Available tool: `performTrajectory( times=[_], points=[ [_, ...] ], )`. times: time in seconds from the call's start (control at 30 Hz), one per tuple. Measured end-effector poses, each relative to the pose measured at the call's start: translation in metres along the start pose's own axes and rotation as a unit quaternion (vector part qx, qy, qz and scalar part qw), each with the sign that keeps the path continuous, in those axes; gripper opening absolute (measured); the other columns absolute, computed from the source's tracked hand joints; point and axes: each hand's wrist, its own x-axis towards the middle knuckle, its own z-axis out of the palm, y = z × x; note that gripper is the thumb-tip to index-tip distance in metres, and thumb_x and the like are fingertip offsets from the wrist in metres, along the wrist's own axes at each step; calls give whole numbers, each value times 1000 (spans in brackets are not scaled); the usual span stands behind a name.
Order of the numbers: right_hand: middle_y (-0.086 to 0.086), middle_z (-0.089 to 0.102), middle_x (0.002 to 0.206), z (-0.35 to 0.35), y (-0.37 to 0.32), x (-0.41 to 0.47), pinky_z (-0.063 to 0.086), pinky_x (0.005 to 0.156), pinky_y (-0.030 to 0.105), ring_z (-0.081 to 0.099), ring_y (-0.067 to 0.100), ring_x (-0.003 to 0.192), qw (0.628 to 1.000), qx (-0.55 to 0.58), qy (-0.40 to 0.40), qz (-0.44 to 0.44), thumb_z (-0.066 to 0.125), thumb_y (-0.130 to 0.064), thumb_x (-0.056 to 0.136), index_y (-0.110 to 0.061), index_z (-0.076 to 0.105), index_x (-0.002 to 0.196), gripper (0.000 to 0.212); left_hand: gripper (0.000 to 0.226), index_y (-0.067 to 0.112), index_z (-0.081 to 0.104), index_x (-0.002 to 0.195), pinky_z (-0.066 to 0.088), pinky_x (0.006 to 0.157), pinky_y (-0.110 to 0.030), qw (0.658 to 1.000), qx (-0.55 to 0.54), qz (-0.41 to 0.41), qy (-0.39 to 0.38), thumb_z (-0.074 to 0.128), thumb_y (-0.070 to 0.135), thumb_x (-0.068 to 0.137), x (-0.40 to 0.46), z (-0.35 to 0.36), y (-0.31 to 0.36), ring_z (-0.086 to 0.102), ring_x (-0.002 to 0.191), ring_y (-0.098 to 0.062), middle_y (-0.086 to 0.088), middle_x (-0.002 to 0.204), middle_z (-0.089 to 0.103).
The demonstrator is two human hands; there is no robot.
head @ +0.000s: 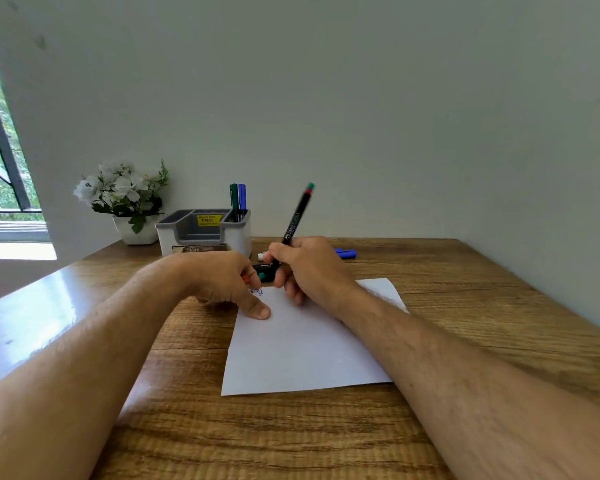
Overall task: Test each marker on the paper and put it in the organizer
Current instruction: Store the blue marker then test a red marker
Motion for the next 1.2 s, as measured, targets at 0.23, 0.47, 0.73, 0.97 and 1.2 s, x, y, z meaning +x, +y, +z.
performTrajectory(
  times=[0.23, 0.47, 0.73, 0.97, 1.2],
  points=[
    [4, 69, 64, 1, 5, 1, 49, 44, 24, 60, 11, 45, 999, -39, 27, 5, 65, -19, 90, -8, 72, 88, 14, 43, 33, 57, 95, 42, 103, -43, 1000, -7, -6, -11, 83, 47, 64, 2, 0, 1, 52, 99, -14, 9, 103, 56],
    [7, 70, 60, 0, 6, 0, 44, 42, 20, 56, 11, 40, 996, -87, 12, 3, 60, -21, 90, -11, 66, 78, 17, 49, 28, 60, 102, 45, 96, -38, 1000, -15, -9, -7, 83, 48, 63, 1, 0, 2, 55, 102, -18, 2, 107, 59],
    [-5, 61, 46, -1, 9, 2, 40, 39, 17, 50, 3, 34, 994, -107, 25, 15, 64, -34, 95, -8, 66, 80, 30, 44, 30, 58, 98, 42, 98, -38, 1000, -22, -5, -10, 83, 47, 66, 2, 0, 1, 53, 97, -14, 6, 102, 57],
    [-9, 61, 56, 0, 8, 3, 35, 42, 12, 51, -7, 39, 984, -177, 22, -15, 62, -33, 94, -13, 70, 81, 25, 44, 28, 57, 105, 40, 103, -39, 1000, -20, -7, -9, 80, 44, 72, -1, 1, 4, 51, 108, -19, 6, 105, 54],
    [-4, 63, 62, -1, 6, 2, 34, 39, 8, 51, -6, 41, 984, -178, 7, -30, 62, -23, 89, -16, 61, 67, 23, 41, 29, 57, 103, 41, 104, -44, 1000, -22, -4, -10, 81, 42, 72, -3, 1, 5, 51, 107, -20, 5, 103, 55]
  ],
)
